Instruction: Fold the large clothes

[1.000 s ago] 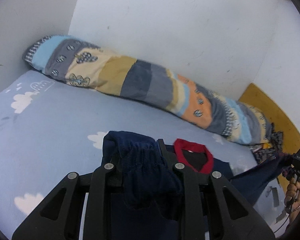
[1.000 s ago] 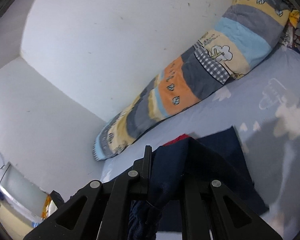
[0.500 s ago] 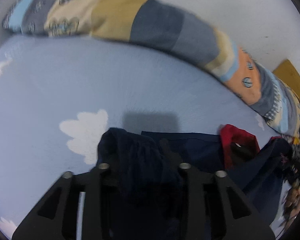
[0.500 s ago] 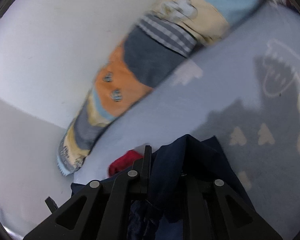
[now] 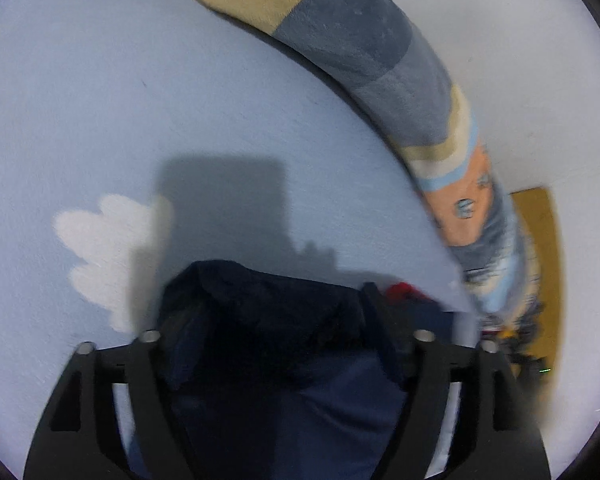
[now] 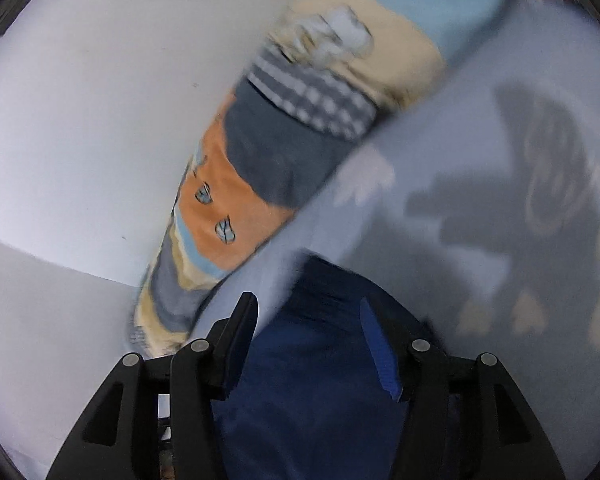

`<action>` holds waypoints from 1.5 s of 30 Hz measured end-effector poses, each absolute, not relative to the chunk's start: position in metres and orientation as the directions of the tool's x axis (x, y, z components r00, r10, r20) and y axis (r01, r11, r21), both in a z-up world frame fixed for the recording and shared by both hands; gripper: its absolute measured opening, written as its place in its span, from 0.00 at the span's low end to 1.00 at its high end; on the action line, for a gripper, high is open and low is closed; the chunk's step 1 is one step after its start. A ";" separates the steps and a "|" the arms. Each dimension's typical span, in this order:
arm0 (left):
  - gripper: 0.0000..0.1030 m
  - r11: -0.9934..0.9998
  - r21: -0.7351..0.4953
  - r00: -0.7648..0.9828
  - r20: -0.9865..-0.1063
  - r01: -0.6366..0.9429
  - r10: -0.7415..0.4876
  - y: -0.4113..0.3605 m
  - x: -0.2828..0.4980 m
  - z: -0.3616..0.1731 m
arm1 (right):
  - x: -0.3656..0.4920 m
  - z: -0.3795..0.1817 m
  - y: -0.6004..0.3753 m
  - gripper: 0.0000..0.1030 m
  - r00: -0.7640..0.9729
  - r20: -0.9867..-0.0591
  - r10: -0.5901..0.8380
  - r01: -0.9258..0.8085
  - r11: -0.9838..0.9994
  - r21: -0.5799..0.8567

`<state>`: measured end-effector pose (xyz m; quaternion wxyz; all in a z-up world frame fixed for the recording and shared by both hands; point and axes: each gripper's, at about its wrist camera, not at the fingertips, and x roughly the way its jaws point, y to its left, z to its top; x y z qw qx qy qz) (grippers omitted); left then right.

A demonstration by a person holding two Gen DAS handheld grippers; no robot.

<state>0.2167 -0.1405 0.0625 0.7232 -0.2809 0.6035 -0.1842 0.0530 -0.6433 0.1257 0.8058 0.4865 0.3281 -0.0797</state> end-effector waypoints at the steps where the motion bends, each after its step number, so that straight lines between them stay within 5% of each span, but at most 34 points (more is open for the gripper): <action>1: 0.78 0.728 -0.678 0.190 -0.732 -0.099 -0.655 -0.134 0.216 0.060 | 0.055 0.129 -0.645 0.56 0.787 -0.585 0.197 0.423 0.518 0.744; 7: 0.78 0.704 -0.709 0.228 -0.692 -0.040 -0.685 -0.113 0.216 0.080 | 0.071 0.129 -0.613 0.56 0.743 -0.623 0.242 0.359 0.642 0.677; 11: 0.80 0.595 -0.802 0.274 -0.587 -0.064 -0.762 -0.093 0.215 0.083 | 0.072 0.123 -0.581 0.55 0.697 -0.661 0.278 0.296 0.728 0.618; 18: 0.80 0.856 -0.270 0.315 -0.847 0.441 -0.429 -0.192 0.120 0.108 | 0.049 0.119 -0.533 0.55 0.621 -0.730 0.287 0.208 0.837 0.506; 22: 0.80 0.807 0.043 0.380 -0.896 0.589 -0.229 -0.234 0.056 0.074 | 0.020 0.113 -0.501 0.54 0.546 -0.818 0.179 0.151 0.940 0.307; 24: 0.81 0.801 0.092 0.395 -0.899 0.591 -0.188 -0.228 0.038 0.053 | 0.002 0.103 -0.495 0.54 0.498 -0.860 0.108 0.149 0.967 0.208; 30: 0.96 0.896 -0.030 0.427 -0.872 0.443 -0.240 -0.159 0.011 0.052 | -0.071 0.080 -0.516 0.55 0.447 -0.894 -0.032 0.196 0.979 0.063; 34: 1.00 0.918 -0.159 0.398 -0.864 0.364 -0.308 -0.114 -0.013 0.042 | -0.123 0.068 -0.545 0.58 0.456 -0.890 -0.007 0.281 0.950 0.136; 36: 1.00 0.924 -0.219 0.386 -0.860 0.312 -0.334 -0.096 -0.021 0.038 | -0.139 0.068 -0.552 0.70 0.462 -0.887 -0.014 0.315 0.937 0.150; 38: 1.00 0.929 -0.223 0.379 -0.865 0.296 -0.328 -0.089 -0.033 0.039 | -0.149 0.059 -0.561 0.73 0.414 -0.910 0.036 0.366 0.908 0.202; 42: 1.00 0.951 -0.082 0.449 -0.867 0.299 -0.216 -0.095 -0.055 0.068 | -0.162 0.077 -0.563 0.60 0.416 -0.909 0.027 0.429 0.875 0.222; 45: 1.00 0.960 -0.104 0.496 -0.839 0.261 -0.226 -0.103 -0.063 0.095 | -0.173 0.119 -0.552 0.64 0.526 -0.850 0.025 0.453 0.838 0.305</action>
